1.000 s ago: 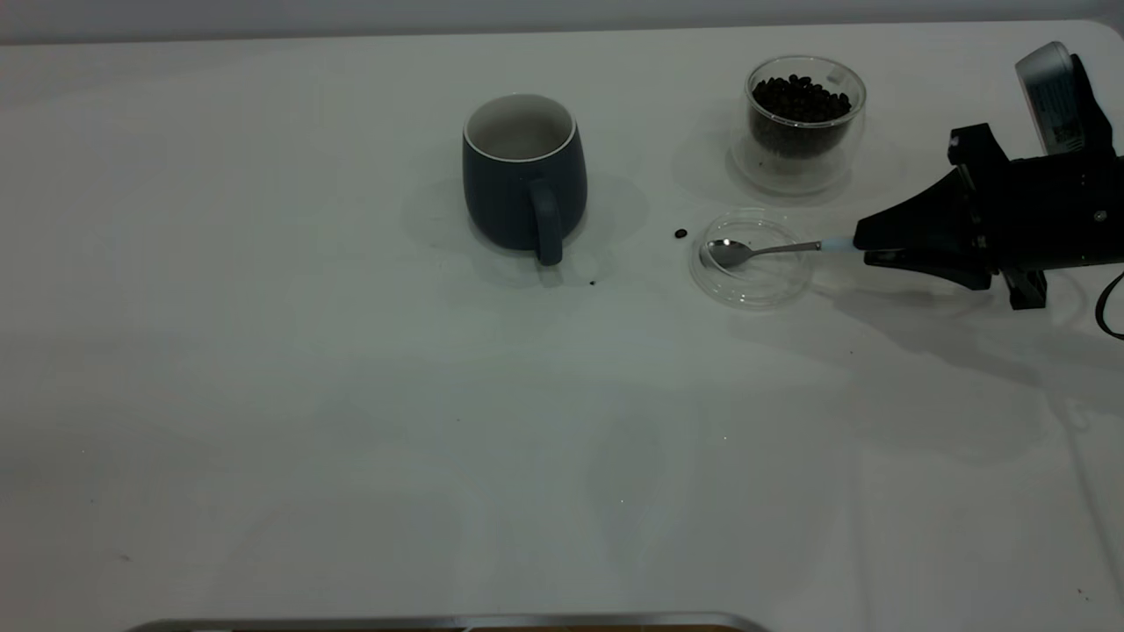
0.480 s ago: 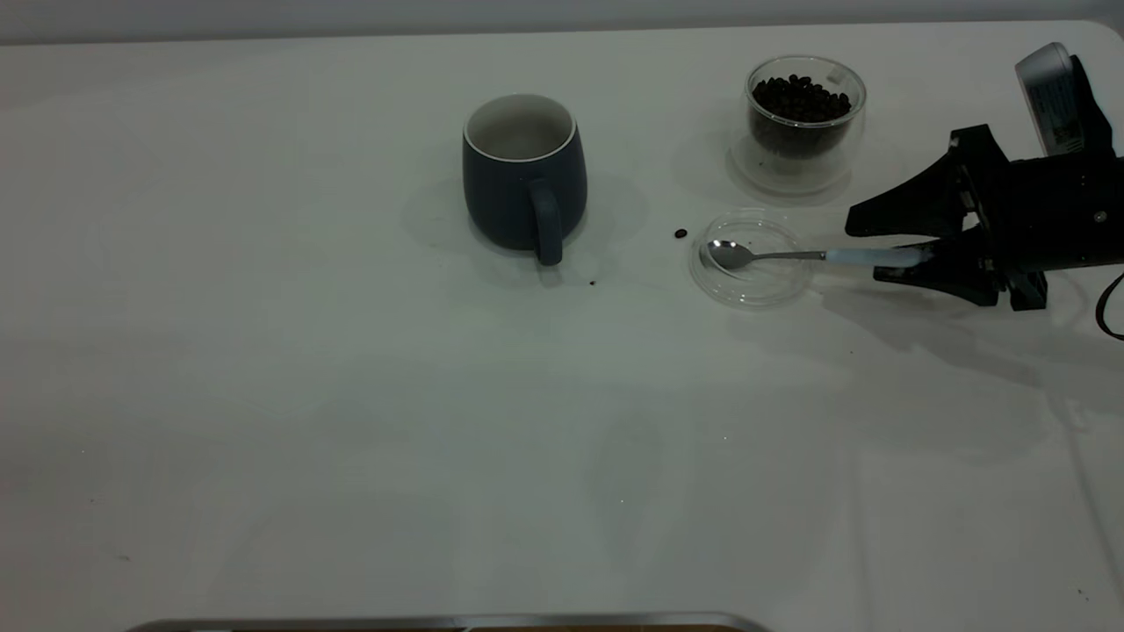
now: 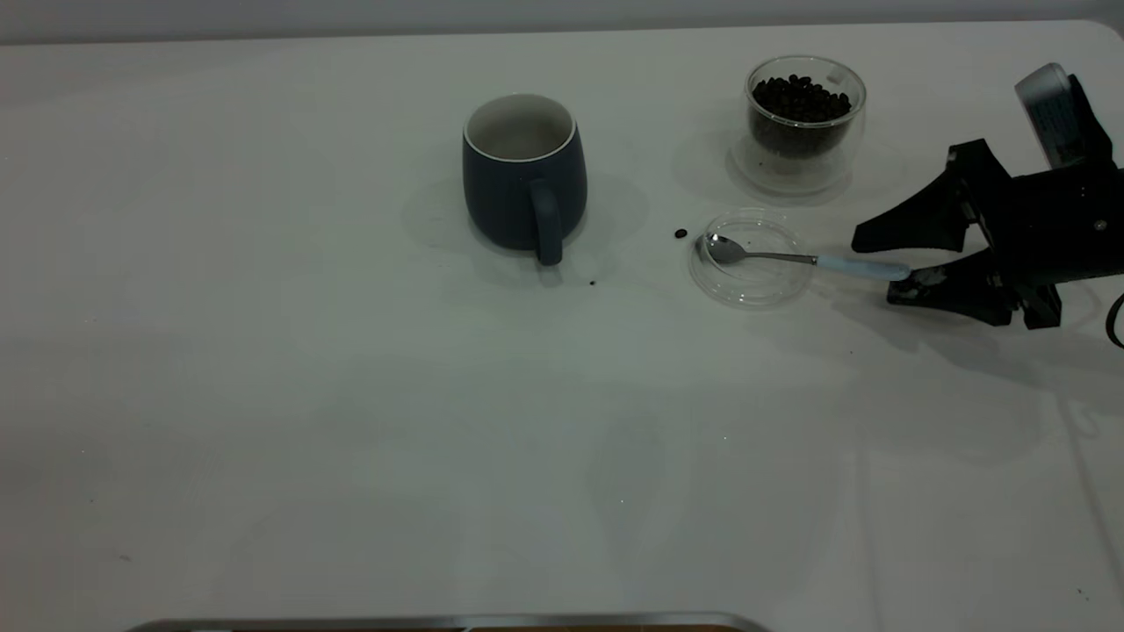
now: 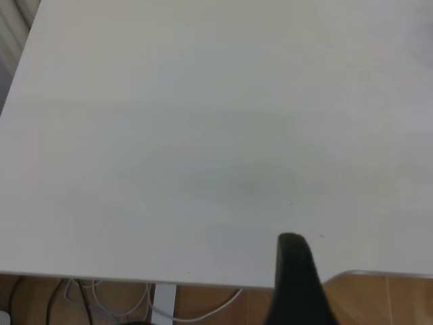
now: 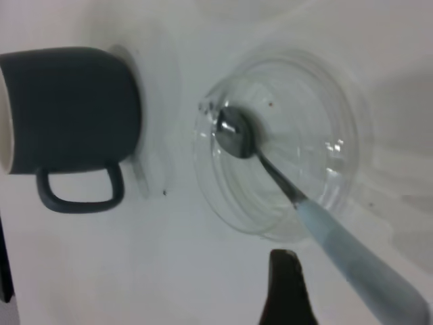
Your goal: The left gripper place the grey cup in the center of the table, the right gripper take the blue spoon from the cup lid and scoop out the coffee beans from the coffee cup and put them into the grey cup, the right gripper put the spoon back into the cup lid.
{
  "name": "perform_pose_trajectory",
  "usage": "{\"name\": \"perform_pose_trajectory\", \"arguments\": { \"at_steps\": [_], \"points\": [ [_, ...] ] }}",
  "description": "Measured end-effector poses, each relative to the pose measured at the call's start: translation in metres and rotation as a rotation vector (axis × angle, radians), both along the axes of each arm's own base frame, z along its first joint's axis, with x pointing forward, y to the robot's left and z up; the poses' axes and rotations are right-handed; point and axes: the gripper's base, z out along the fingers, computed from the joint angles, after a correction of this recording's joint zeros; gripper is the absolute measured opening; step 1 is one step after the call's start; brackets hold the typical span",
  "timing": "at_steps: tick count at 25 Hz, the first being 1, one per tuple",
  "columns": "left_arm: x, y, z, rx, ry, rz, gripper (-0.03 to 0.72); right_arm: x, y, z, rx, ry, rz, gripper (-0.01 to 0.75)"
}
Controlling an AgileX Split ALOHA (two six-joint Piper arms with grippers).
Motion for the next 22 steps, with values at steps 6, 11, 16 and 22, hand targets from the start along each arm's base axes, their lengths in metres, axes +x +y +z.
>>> {"name": "perform_pose_trajectory", "arguments": {
  "at_steps": [6, 11, 16, 22],
  "points": [
    [0.000, 0.000, 0.000, -0.001, 0.000, 0.001, 0.567, -0.005, -0.034, 0.031, -0.125, 0.060, -0.030, 0.584],
    [0.000, 0.000, 0.000, -0.002, 0.000, 0.001, 0.567, -0.009, -0.048, 0.098, -0.253, 0.029, -0.007, 0.584],
    [0.000, 0.000, 0.000, -0.002, 0.000, 0.001, 0.567, -0.019, -0.028, 0.176, -0.382, -0.039, 0.069, 0.584],
    [0.000, 0.000, 0.000, -0.002, 0.000, 0.001, 0.567, -0.066, 0.008, 0.266, -0.567, -0.102, 0.152, 0.584]
  ]
}}
